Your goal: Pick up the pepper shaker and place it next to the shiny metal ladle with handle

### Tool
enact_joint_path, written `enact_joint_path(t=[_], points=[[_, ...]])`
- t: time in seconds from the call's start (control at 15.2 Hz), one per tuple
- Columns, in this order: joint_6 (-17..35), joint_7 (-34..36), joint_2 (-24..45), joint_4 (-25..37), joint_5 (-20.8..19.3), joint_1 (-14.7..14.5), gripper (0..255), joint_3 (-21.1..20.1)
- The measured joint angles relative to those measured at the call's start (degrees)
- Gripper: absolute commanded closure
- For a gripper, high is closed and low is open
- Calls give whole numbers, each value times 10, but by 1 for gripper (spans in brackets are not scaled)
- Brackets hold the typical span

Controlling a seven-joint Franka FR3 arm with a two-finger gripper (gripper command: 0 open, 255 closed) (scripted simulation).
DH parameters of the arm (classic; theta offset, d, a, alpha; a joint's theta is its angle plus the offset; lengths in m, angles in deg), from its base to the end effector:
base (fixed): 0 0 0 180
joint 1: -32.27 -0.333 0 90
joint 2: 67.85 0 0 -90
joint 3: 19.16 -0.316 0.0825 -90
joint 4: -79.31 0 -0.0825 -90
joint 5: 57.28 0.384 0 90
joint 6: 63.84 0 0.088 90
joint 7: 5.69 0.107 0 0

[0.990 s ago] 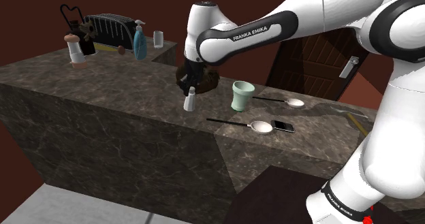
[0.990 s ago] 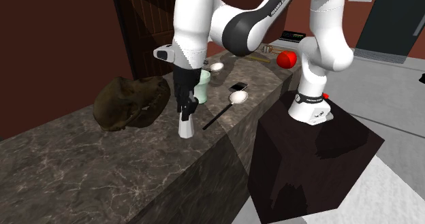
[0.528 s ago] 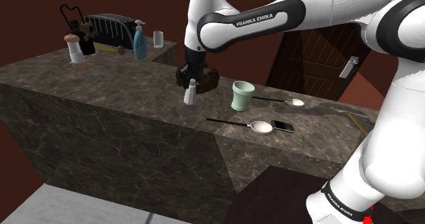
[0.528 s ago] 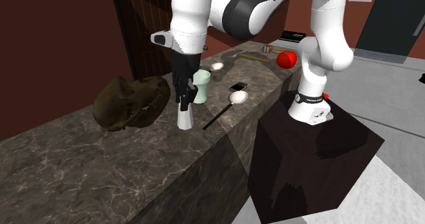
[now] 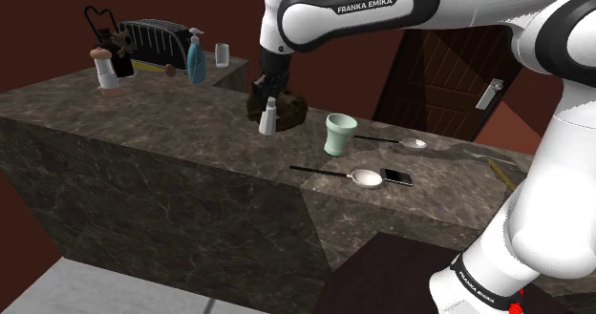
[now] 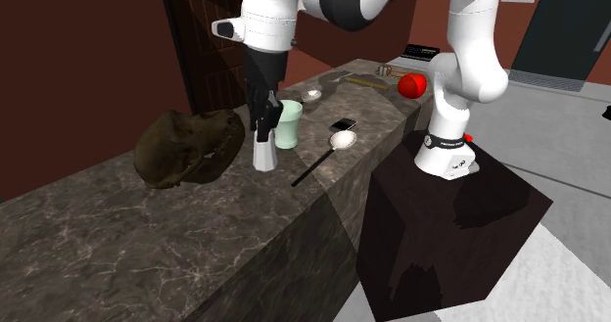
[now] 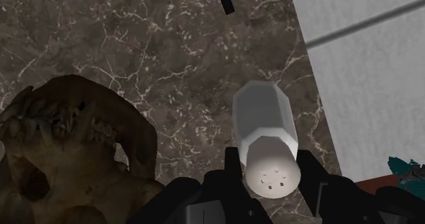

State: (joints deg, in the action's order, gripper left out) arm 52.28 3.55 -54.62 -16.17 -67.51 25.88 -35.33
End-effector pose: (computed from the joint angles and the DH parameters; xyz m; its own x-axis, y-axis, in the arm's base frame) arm 0.6029 0.2238 0.4875 0.9459 0.2872 0.1510 0.2775 -0.9572 0.0825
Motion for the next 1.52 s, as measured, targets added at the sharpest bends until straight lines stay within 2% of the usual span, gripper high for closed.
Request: enact_joint_path(t=[0.73,1.06,1.52], points=[[-72,-15,-12,61,9,2,255,-1],[-37,-68,-106,-59,43,38,255,16],[-9,-155,-227,-200,81,73,255,59]])
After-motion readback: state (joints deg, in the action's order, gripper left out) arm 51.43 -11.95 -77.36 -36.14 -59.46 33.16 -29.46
